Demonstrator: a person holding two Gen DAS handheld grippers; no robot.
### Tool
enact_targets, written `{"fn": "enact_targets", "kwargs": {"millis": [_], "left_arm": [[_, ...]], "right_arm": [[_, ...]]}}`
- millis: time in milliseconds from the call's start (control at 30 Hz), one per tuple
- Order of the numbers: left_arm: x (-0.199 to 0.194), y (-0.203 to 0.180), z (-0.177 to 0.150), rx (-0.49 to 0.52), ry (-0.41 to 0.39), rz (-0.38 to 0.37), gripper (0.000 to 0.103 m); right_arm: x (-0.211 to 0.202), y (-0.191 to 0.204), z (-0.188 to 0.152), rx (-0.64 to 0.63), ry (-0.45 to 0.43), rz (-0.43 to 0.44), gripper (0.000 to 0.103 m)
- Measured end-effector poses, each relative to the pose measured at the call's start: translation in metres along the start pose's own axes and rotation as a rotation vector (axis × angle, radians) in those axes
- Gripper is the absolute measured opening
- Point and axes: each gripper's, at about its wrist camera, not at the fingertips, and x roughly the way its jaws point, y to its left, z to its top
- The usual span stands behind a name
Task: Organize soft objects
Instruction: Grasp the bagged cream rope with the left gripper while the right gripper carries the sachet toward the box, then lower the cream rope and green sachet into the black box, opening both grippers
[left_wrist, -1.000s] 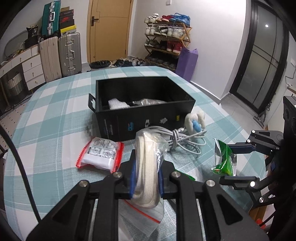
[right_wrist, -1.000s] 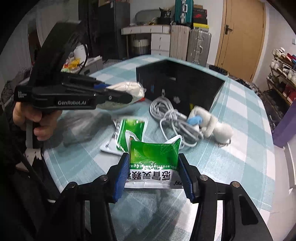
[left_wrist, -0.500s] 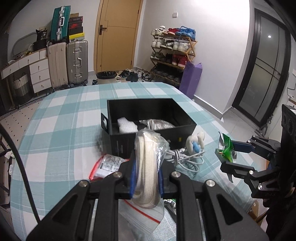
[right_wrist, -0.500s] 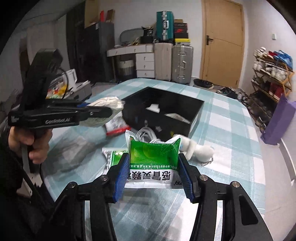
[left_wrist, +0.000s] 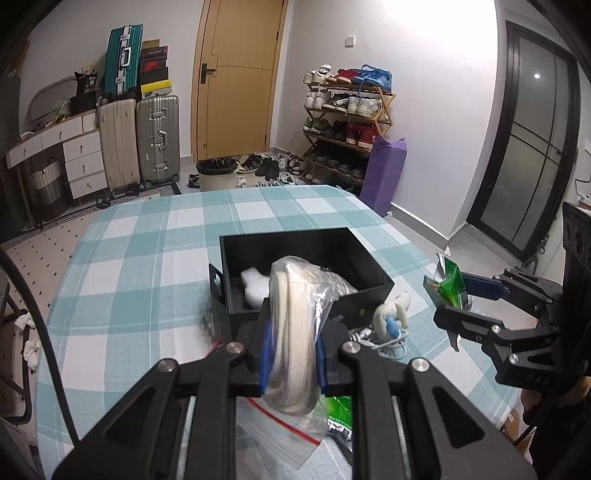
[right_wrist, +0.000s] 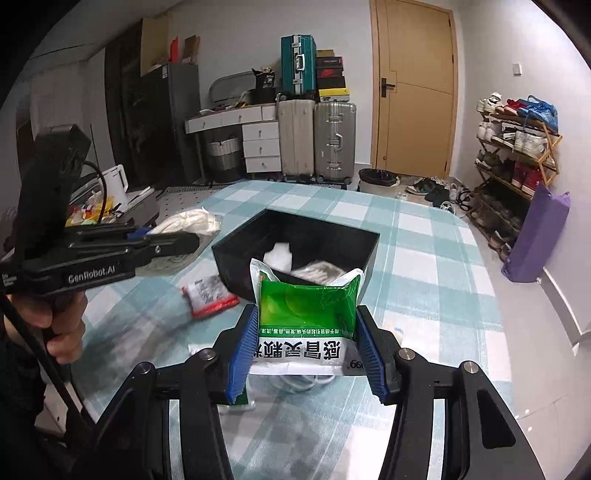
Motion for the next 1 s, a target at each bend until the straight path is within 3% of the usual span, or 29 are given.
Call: {"fn": "enact_targets", "kwargs": {"millis": [467, 1000], "left_arm": [[0.009, 0.004, 0.026, 0.024, -0.023, 0.055, 0.016], [0.064, 0.012, 0.040, 0.033, 0.035, 0.089, 0.016]], "right_arm": [[0.022, -0.003, 0.041, 0.019, -0.021, -0.006, 0.052], [0.071, -0.007, 0.068, -0.005, 0.002, 0.001, 0.052]]}}
